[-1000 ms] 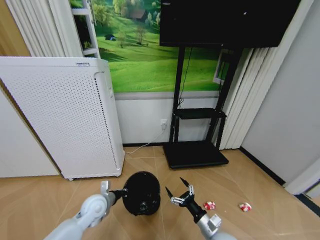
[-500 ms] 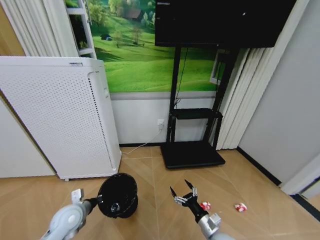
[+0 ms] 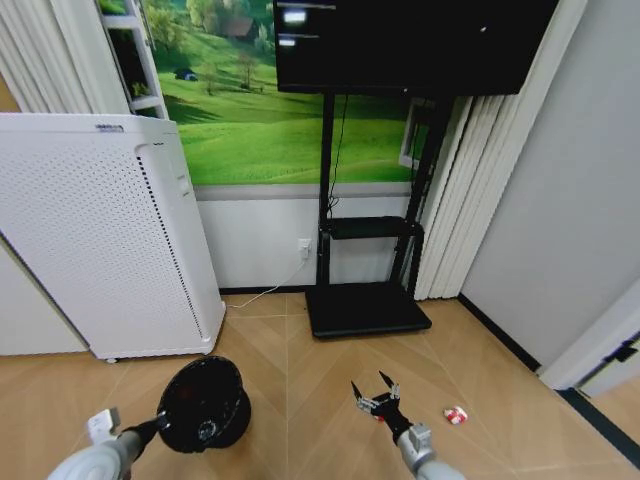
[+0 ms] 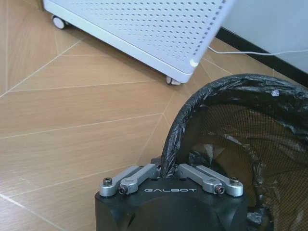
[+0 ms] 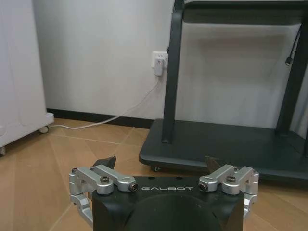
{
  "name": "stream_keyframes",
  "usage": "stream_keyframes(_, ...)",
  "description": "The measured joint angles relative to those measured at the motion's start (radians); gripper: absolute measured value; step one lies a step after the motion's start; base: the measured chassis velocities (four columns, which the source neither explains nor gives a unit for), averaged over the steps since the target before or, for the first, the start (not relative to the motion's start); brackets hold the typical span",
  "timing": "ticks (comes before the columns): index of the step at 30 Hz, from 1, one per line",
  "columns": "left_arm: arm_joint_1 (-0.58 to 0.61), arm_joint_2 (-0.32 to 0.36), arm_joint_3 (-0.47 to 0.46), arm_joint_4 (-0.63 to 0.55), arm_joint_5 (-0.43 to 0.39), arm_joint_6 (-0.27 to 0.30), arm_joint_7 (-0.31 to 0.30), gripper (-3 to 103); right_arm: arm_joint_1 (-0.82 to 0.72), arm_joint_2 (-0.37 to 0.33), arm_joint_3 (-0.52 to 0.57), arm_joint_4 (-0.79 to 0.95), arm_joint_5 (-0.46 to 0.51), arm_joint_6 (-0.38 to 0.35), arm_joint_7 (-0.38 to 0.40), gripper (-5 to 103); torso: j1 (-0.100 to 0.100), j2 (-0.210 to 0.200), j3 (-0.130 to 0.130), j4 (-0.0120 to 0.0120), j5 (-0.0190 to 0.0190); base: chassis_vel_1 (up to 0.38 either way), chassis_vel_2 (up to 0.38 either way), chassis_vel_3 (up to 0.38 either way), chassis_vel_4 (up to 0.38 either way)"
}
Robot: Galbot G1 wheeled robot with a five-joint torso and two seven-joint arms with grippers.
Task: Pick up the trash bin and place the garbage on the floor into it.
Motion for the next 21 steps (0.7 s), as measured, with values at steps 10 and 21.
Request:
stream_keyframes(10, 0.242, -0.080, -0.272, 0.050, 0.016, -0.048, 0.150, 0, 0.283, 0.035, 0.001, -0.486, -0.076, -0.161, 0.033, 100, 0.000, 0.000, 0.000, 0.0005, 0.0003, 0.018, 0.006, -0.004, -0.005)
stream_keyframes(21, 0.249, -0.115, -0.268, 0.022, 0.038, -0.051, 0.156, 0, 0.476, 0.073, -0.048, -0.826, -0.092, -0.193, 0.034, 100, 0.000, 0.000, 0.000, 0.0002, 0.0000, 0.000, 0.000, 0.000, 0.000)
